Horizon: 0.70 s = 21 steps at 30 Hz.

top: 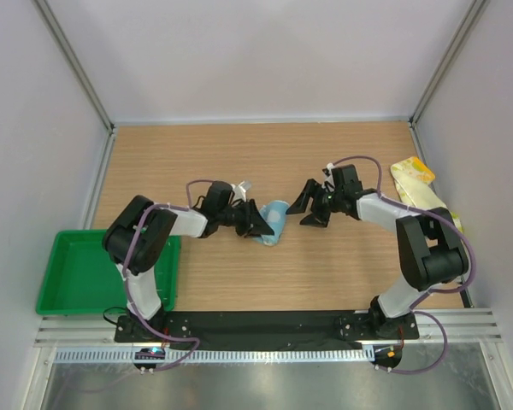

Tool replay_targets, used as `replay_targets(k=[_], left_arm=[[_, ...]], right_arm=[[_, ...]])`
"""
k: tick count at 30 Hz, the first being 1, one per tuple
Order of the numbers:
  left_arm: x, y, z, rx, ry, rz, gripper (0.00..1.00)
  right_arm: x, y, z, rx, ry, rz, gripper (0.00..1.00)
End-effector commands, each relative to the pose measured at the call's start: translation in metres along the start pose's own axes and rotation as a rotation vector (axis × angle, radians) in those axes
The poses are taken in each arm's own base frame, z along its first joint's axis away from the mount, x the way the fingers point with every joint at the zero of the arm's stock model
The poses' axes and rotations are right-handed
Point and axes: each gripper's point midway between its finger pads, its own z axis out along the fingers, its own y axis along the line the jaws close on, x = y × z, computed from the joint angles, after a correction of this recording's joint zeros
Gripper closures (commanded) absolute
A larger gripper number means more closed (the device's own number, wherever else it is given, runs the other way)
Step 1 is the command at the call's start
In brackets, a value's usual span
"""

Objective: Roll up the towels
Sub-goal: Roll the towel, then place the rolled towel into the container

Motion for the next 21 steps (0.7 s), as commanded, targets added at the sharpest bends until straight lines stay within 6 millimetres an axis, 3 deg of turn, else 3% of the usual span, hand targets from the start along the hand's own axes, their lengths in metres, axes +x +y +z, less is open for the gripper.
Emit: replay_targets(k=[1,7,15,21], left_arm=[[0.014,0.003,-0.008,0.055,0.056,-0.199,1.0],[0.006,0.028,-0.012,0.05,0.02,-0.332,1.0],[0.012,0.058,-0.014,0.018,-0.014,-0.455,1.0],[0.011,0.069,-0.015,-0.009,-0.032,-0.506,1.0]], right_arm=[[-0.005,0.017,0.017,-0.076,-0.029,-0.014,0.28],[0.002,0.02,0.041,-0.112,-0.03,-0.021,0.29],[0.01,0.015,0.054,-0.106,-0.016,-0.037,0.3],[0.018,0.017,0.06,-0.105,0.0,-0.065,0.31]])
